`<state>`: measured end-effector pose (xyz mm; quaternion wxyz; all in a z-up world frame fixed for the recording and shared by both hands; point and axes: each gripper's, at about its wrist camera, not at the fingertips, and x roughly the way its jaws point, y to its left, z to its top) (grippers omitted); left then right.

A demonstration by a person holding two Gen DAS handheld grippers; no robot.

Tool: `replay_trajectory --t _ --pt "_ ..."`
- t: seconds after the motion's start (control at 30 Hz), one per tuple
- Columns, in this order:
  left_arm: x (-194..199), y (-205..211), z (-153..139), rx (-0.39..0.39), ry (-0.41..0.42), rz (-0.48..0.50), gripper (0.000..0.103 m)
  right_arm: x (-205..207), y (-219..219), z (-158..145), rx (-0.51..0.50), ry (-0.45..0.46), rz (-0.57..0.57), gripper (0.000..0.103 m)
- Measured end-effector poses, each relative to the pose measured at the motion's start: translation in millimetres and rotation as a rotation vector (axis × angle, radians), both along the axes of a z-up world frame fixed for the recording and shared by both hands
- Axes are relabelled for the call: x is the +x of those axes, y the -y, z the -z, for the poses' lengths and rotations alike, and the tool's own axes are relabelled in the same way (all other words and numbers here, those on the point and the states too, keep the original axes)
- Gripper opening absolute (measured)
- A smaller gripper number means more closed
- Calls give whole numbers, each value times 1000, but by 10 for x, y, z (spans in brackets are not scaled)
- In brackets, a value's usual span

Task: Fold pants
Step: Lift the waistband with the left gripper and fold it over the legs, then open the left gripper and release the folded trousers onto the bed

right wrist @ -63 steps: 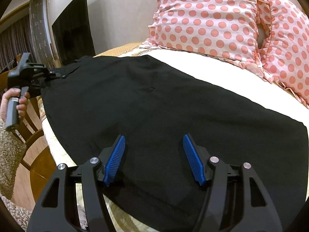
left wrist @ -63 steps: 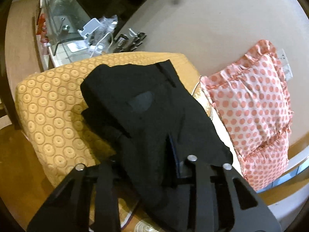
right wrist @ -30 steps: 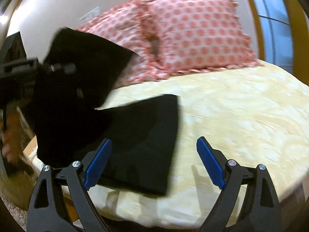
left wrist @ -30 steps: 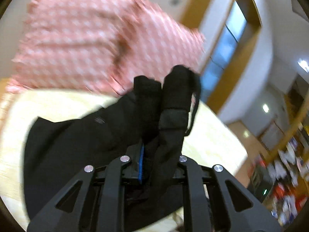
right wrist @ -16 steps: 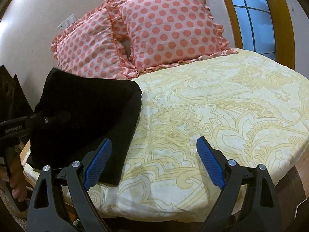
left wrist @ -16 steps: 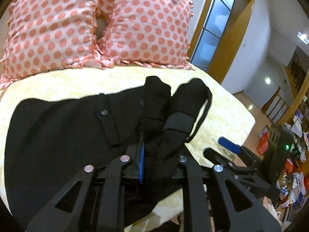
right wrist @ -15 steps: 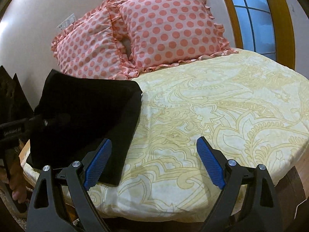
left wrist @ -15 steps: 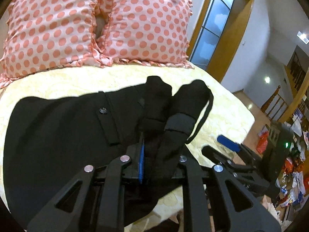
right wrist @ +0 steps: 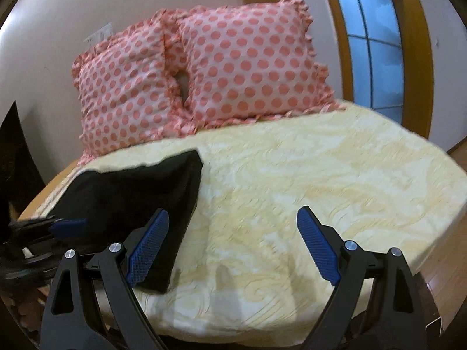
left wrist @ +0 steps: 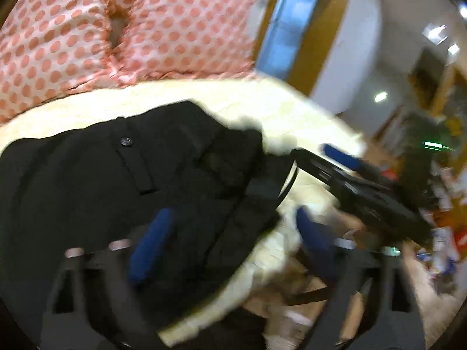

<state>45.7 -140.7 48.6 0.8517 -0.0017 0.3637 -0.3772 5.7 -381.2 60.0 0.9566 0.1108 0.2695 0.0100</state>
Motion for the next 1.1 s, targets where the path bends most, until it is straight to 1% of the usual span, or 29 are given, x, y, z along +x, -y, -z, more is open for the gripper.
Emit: replay_trajectory --t 0.07,0.1,0.13,0.17,0.2,0.3,0.33,0.37,0.4,0.47,0.53,0.6,0.67,0.77,0.8,0.83,0.87,0.9,1.03,1.1 --pt "-84 -227 -86 -30 16 -5 91 -25 47 -128 13 57 8 91" --pt "-111 -385 -136 -35 35 -41 91 -27 48 -185 20 82 2 91" --pt "-118 -541 -177 -40 65 -100 92 -28 22 -252 30 110 -15 91" --pt "-106 -749 -212 -38 109 -200 93 -22 -55 -326 44 145 -58 91" --pt "-87 -904 -223 -25 142 -292 94 -14 -136 -366 48 161 -96 91" --pt "-9 -1184 -207 53 184 -520 94 66 -540 -396 37 162 -244 91" --pt "3 -1235 -190 61 184 -552 95 101 -683 -377 27 152 -286 91" --pt "0 -1247 -180 65 182 -560 96 144 -849 -338 13 135 -329 91" --pt "-5 -1239 -159 74 182 -565 98 178 -954 -313 6 123 -353 91" --pt "-9 -1185 -119 104 195 -561 99 233 -1134 -243 0 97 -395 91" --pt "-43 -1100 -85 148 221 -551 101 253 -1241 -205 -19 78 -407 91" --pt "-17 -1043 -30 188 226 -549 101 275 -1313 -148 -48 55 -412 91" --pt "33 -1026 60 228 191 -551 101 283 -1354 -68 -73 22 -406 91" --pt "198 -1038 294 294 79 -581 101 421 -1390 212 -122 -132 -380 91" --pt "248 -1051 399 303 32 -585 101 425 -1401 266 -131 -143 -379 91" --pt "248 -1062 439 293 27 -592 101 399 -1415 278 -143 -128 -378 91" --pt "221 -1059 444 290 47 -605 101 392 -1442 283 -161 -128 -374 91" --pt "207 -1042 450 302 55 -617 101 396 -1451 287 -163 -129 -370 92" --pt "168 -1035 445 309 54 -645 101 412 -1472 296 -169 -123 -355 93" --pt "115 -1045 411 322 55 -677 101 380 -1453 228 -162 -98 -331 93"
